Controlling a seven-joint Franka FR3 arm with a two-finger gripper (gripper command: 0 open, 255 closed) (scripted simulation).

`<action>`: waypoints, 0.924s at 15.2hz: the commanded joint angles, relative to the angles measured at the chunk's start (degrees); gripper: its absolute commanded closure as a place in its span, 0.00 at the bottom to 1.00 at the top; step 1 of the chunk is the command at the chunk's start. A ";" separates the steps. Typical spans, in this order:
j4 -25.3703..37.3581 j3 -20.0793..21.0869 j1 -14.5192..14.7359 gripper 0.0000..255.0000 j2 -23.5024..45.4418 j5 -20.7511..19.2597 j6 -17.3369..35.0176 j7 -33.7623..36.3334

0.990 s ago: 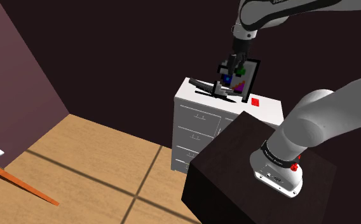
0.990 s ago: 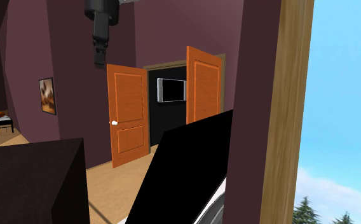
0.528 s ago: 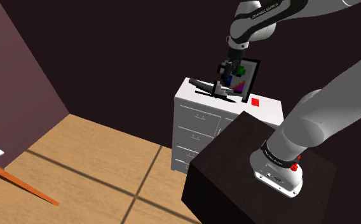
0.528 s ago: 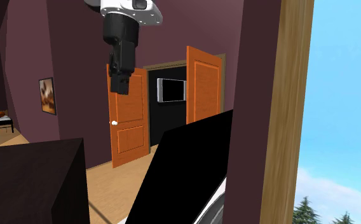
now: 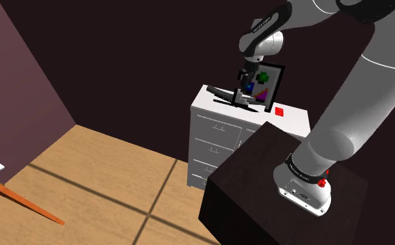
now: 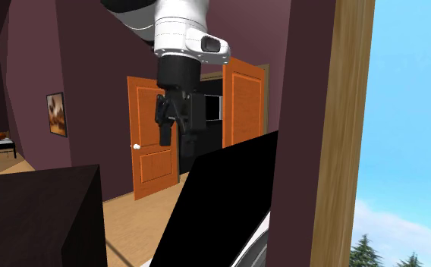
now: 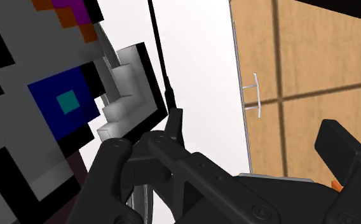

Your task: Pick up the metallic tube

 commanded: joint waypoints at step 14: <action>30.97 9.07 -12.23 0.00 35.50 15.75 3.54 -22.26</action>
